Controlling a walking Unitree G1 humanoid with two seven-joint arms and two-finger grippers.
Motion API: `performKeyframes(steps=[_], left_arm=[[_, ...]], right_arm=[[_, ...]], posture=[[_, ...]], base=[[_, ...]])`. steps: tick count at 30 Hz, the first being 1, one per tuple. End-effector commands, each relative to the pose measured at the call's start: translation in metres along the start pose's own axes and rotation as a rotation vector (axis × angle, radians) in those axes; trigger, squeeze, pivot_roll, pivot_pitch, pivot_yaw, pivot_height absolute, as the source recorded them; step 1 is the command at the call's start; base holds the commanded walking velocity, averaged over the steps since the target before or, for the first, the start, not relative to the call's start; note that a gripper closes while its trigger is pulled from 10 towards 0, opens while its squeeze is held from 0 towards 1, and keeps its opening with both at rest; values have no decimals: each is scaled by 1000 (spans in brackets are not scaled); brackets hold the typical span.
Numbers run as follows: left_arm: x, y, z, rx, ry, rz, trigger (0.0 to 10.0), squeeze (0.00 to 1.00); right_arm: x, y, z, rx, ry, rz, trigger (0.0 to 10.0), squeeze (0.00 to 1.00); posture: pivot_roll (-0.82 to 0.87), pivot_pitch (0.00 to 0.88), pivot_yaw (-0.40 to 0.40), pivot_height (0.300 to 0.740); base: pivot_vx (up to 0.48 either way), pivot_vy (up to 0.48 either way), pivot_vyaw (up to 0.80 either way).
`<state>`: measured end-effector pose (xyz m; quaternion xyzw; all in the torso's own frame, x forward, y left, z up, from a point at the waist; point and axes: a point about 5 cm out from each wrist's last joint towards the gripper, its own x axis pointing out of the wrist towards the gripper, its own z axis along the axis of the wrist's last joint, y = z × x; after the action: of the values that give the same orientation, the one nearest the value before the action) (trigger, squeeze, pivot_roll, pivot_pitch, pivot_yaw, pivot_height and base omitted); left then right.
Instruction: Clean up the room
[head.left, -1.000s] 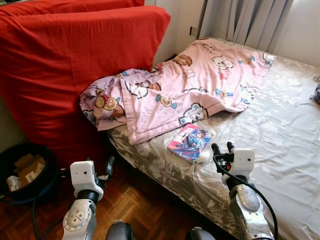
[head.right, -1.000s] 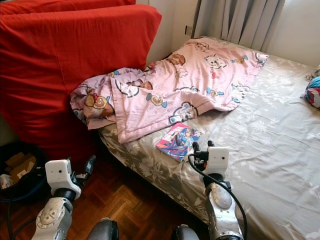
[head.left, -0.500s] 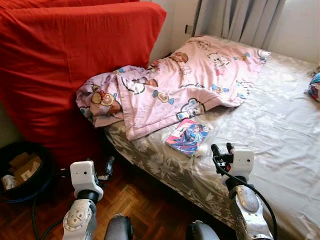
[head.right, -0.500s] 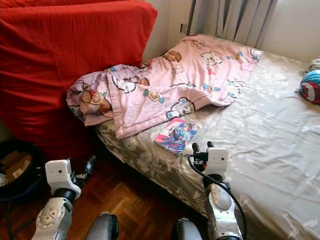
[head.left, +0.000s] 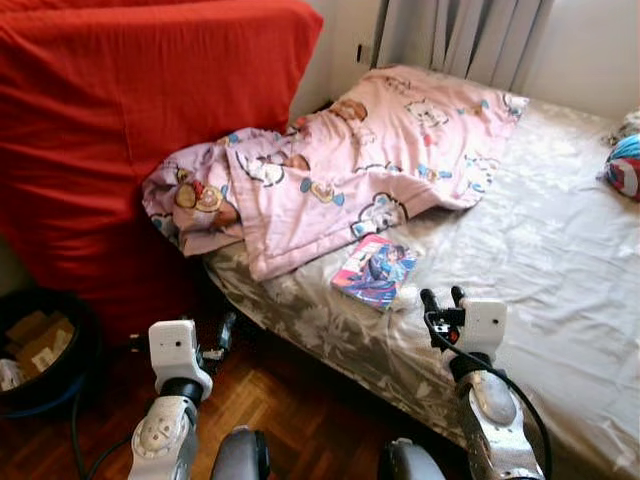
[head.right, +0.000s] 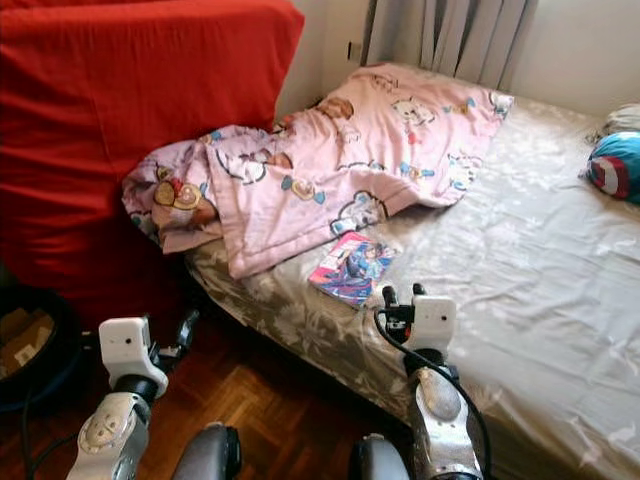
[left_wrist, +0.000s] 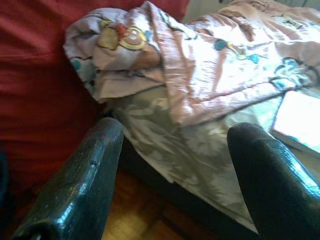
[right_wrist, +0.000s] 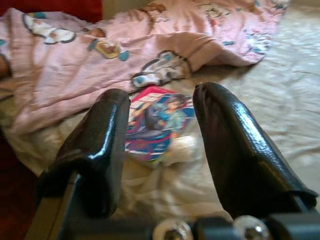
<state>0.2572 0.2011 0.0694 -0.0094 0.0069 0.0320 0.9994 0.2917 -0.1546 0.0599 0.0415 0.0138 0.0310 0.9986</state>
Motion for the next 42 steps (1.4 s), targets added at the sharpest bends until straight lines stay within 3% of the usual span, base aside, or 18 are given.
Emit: performKeyframes(steps=[1, 19, 22, 42], left_arm=[[-1, -4, -4, 1, 11, -8, 10000, 0], [0, -9, -2, -16, 12, -40, 10000, 0], [0, -9, -1, -20, 12, -41, 10000, 0], [1, -11, -1, -28, 9, -47, 10000, 0]], right_arm=[[-3, -6, -2, 1, 15, -14, 10000, 0], [-6, -2, -13, 52, 66, 26, 10000, 0], [-8, -1, -14, 57, 66, 70, 10000, 0], [-9, -1, -19, 122, 101, 96, 10000, 0]], posture=[[-22, 111, -31, 613], [-23, 116, -21, 613], [-23, 117, -19, 613], [-25, 118, -19, 613]], base=[[0, 0, 0], [0, 0, 0], [0, 0, 800], [271, 0, 80]])
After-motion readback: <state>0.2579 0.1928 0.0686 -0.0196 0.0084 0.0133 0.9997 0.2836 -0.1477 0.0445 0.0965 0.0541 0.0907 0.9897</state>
